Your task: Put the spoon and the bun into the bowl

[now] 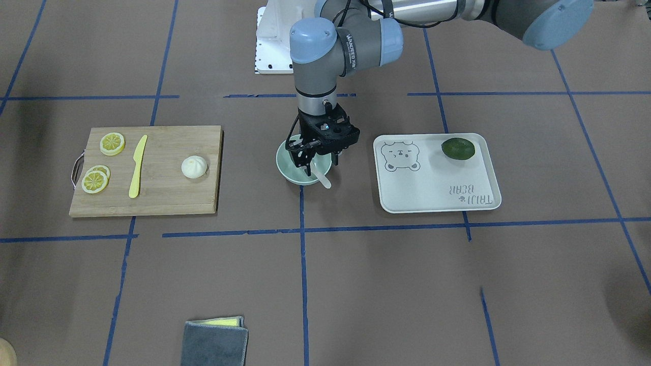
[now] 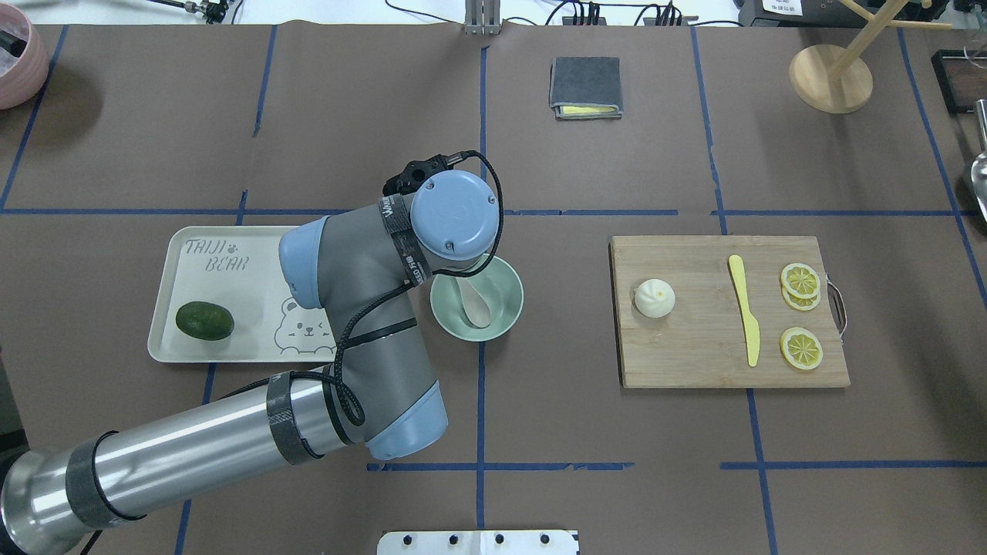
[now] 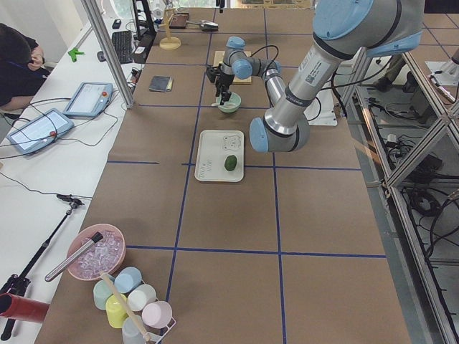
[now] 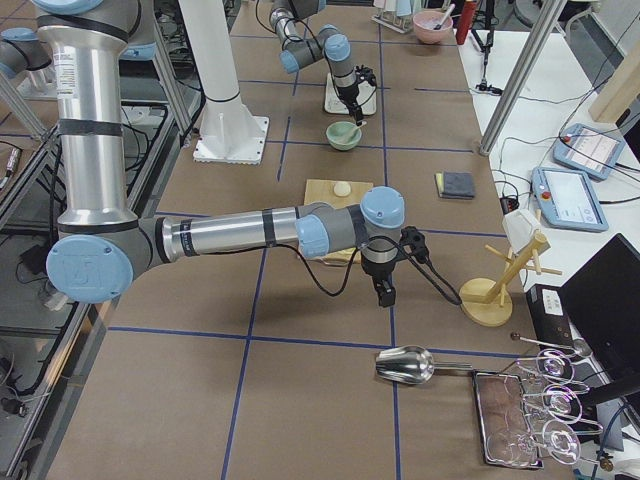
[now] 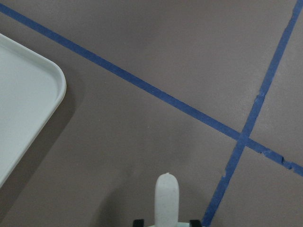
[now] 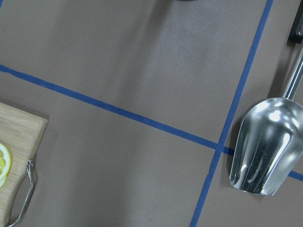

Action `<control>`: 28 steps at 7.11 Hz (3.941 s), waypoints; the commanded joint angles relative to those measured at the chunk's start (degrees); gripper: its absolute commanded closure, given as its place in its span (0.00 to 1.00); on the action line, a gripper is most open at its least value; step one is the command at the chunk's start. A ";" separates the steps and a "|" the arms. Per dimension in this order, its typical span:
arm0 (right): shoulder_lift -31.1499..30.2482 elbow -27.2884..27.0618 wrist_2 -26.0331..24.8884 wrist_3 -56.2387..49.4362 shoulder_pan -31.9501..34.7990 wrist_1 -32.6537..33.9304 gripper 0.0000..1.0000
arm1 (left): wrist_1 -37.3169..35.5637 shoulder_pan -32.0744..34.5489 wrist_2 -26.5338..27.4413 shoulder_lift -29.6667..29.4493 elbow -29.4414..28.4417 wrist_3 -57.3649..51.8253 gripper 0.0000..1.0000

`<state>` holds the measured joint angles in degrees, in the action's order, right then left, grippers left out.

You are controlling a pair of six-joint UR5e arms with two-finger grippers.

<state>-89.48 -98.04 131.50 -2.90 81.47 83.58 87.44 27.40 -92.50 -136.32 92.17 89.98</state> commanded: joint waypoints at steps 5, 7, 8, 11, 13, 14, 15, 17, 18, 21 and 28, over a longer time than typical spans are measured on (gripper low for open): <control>3.24 -2.92 4.89 10.29 -0.08 0.44 0.00 | -0.17 25.87 -17.58 20.63 16.47 -65.07 0.00; 5.54 -5.83 4.99 16.33 -3.67 0.70 0.00 | -0.34 40.55 -22.27 25.39 10.17 -90.11 0.00; 6.16 -7.93 4.82 20.61 -5.86 1.05 0.00 | -0.17 46.37 -25.59 27.58 5.44 -97.81 0.00; 13.79 -18.73 -0.77 36.33 -18.75 10.88 0.00 | 0.01 61.16 -44.77 40.81 1.44 -105.71 0.00; 16.17 -20.17 -6.77 40.60 -27.04 10.90 0.00 | 0.88 65.91 -47.68 48.40 1.60 -106.24 0.00; 15.75 -21.47 -7.48 45.22 -29.50 10.64 0.00 | 0.71 66.20 -42.98 49.91 1.78 -105.63 0.00; 15.74 -21.75 -10.71 50.92 -33.36 10.37 0.00 | 0.45 66.38 -40.06 50.10 2.22 -105.54 0.00; 14.26 -21.58 -19.76 55.97 -41.36 9.24 0.00 | 0.71 66.21 -39.95 49.40 2.22 -105.45 0.00; 11.55 -21.23 -20.66 56.77 -43.05 5.05 0.00 | 0.71 66.21 -40.21 49.31 2.31 -105.36 0.00; 13.88 -13.51 -23.30 56.26 -45.52 -2.72 0.03 | 0.80 66.21 -40.65 49.66 2.66 -105.36 0.00; 18.89 -7.00 -27.44 56.69 -47.98 -2.72 0.15 | 0.89 66.21 -40.65 49.66 2.66 -105.45 0.00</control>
<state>-72.35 -106.66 104.30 53.59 33.84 80.86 88.33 93.60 -133.15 -86.66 94.84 -15.47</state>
